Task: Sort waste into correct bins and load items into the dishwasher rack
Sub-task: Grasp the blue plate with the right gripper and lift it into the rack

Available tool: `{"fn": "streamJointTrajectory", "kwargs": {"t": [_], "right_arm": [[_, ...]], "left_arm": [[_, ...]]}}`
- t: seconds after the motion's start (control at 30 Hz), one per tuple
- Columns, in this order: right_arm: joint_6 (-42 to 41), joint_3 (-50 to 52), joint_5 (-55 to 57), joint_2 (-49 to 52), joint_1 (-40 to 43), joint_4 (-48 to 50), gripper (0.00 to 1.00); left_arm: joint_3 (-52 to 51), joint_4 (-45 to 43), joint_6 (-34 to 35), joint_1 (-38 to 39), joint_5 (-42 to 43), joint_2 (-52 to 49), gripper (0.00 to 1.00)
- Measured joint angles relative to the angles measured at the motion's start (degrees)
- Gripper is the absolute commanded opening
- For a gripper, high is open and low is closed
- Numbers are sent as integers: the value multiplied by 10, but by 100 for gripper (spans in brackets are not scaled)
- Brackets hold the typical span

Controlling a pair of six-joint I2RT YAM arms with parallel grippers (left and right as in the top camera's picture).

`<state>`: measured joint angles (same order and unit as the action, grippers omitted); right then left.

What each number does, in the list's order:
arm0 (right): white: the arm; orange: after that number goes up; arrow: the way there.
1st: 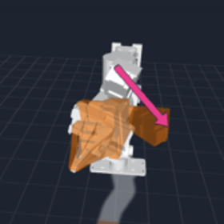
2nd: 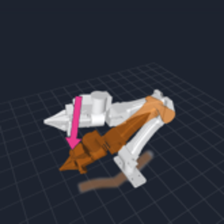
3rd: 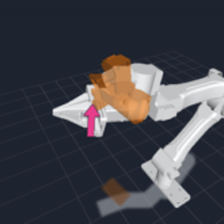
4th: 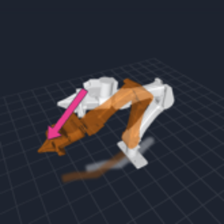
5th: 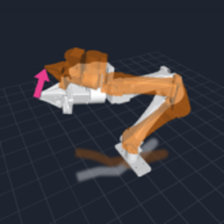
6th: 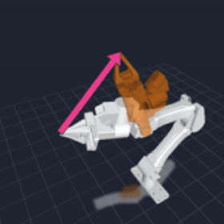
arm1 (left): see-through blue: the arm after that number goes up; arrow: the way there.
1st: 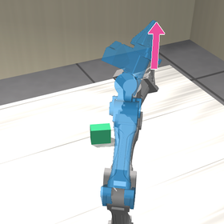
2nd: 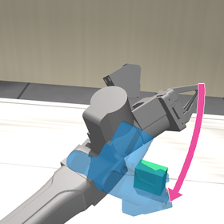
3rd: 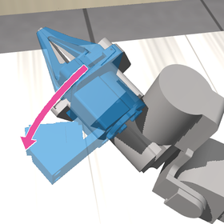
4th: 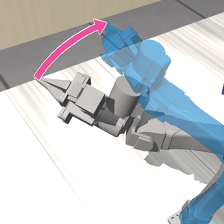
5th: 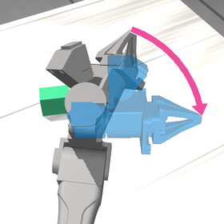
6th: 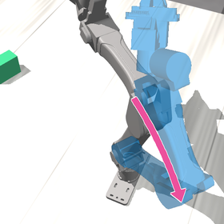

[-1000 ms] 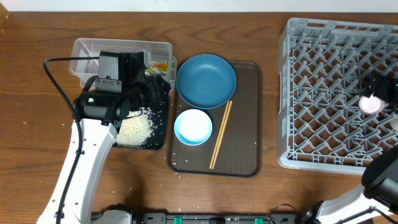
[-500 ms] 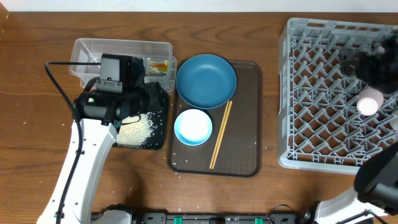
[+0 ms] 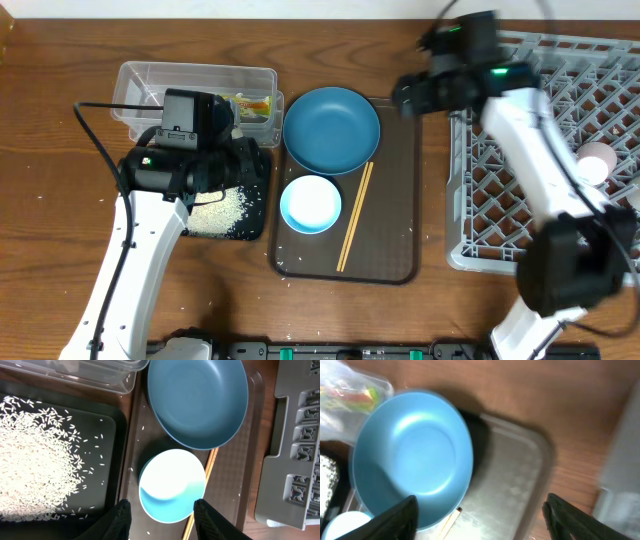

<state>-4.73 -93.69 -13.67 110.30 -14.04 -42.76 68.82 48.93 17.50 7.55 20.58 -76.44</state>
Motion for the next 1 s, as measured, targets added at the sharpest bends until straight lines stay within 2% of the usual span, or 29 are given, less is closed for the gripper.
{"fn": "streamJointTrajectory", "kwargs": {"t": [0.2,0.27,0.37,0.4,0.53,0.73,0.87,1.0], "right_arm": [[-39,0,43,97,-52,21,46],[-51,0,50,127,-64,30,27],[-63,0,58,150,-71,39,4],[-70,0,60,154,-72,46,1],[-92,-2,61,152,-67,73,1],[-89,-37,82,135,-33,56,1],[-55,-57,124,69,16,54,1],[9,-72,217,-28,73,64,1]], "left_arm": [[0,1,0,0,0,0,44],[0,1,0,0,0,0,44],[0,1,0,0,0,0,44],[0,1,0,0,0,0,44],[0,1,0,0,0,0,44],[0,2,0,0,0,0,44],[0,2,0,0,0,0,44],[0,2,0,0,0,0,44]]}}
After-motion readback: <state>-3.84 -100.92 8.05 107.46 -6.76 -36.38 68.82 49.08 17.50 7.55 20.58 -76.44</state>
